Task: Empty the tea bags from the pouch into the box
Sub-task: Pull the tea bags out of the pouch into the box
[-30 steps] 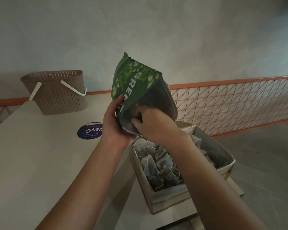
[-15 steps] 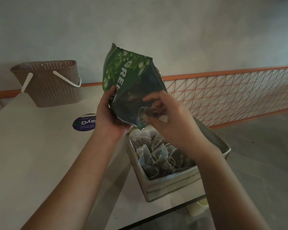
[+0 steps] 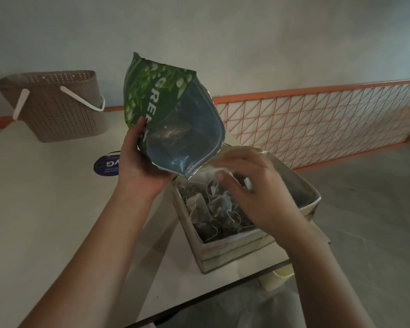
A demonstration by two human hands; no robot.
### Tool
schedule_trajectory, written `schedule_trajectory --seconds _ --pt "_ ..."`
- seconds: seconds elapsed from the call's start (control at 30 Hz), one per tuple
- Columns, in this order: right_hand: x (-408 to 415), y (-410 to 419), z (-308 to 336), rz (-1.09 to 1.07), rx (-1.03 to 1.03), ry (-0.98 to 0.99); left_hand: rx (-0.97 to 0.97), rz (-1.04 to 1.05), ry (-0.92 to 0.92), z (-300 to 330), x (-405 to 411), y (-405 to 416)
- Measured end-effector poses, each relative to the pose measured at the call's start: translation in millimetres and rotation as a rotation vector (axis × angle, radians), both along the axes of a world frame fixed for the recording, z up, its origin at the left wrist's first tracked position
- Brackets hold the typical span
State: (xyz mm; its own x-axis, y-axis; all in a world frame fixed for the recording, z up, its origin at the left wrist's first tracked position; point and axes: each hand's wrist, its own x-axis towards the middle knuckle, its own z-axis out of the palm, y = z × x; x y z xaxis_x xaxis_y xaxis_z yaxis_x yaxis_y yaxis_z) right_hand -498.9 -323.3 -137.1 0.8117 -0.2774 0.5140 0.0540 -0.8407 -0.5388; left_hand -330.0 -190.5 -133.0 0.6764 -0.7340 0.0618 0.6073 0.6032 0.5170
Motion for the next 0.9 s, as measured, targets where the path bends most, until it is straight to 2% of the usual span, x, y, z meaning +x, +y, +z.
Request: schedule_trajectory --seconds 0.1,0.17,0.2,0.3,0.4,0.47,0.53,0.67,0.77,0.9 --pt "5.3 8.2 -1.4 0.157 -0.018 0.383 -0.009 0.011 -0.009 -1.6 2.4 0.7" --pt "7.1 5.9 -2.6 0.110 -0.095 0.614 -0.009 0.022 -0.013 -3.7 3.4 1.6" --pt "7.3 4.7 -2.2 0.070 -0.148 0.652 -0.008 0.026 -0.013 -5.1 4.3 2.5" --pt "9.0 3.2 1.2 0.029 -0.207 0.623 0.008 0.021 -0.013 -7.5 4.9 5.4" --pt "9.7 1.9 5.7 0.138 0.022 0.470 0.027 0.033 0.012 -6.8 2.0 7.1" --pt "7.1 -2.4 4.5 0.116 0.097 0.366 0.033 0.046 0.029 -5.7 -0.3 7.7" --pt "2.9 -9.0 2.9 0.055 0.040 0.383 0.032 0.058 0.033 -6.1 -1.4 7.2" --pt "-4.1 -14.9 4.9 -0.124 -0.141 0.671 0.014 0.067 0.034 -4.3 -4.8 6.6" --pt "-2.2 -12.6 7.6 -0.238 -0.203 0.609 0.025 0.068 0.035 -2.4 -7.6 6.3" --pt "-1.2 8.3 12.3 -0.095 -0.144 0.404 0.037 0.075 0.047 -4.8 -4.4 5.9"
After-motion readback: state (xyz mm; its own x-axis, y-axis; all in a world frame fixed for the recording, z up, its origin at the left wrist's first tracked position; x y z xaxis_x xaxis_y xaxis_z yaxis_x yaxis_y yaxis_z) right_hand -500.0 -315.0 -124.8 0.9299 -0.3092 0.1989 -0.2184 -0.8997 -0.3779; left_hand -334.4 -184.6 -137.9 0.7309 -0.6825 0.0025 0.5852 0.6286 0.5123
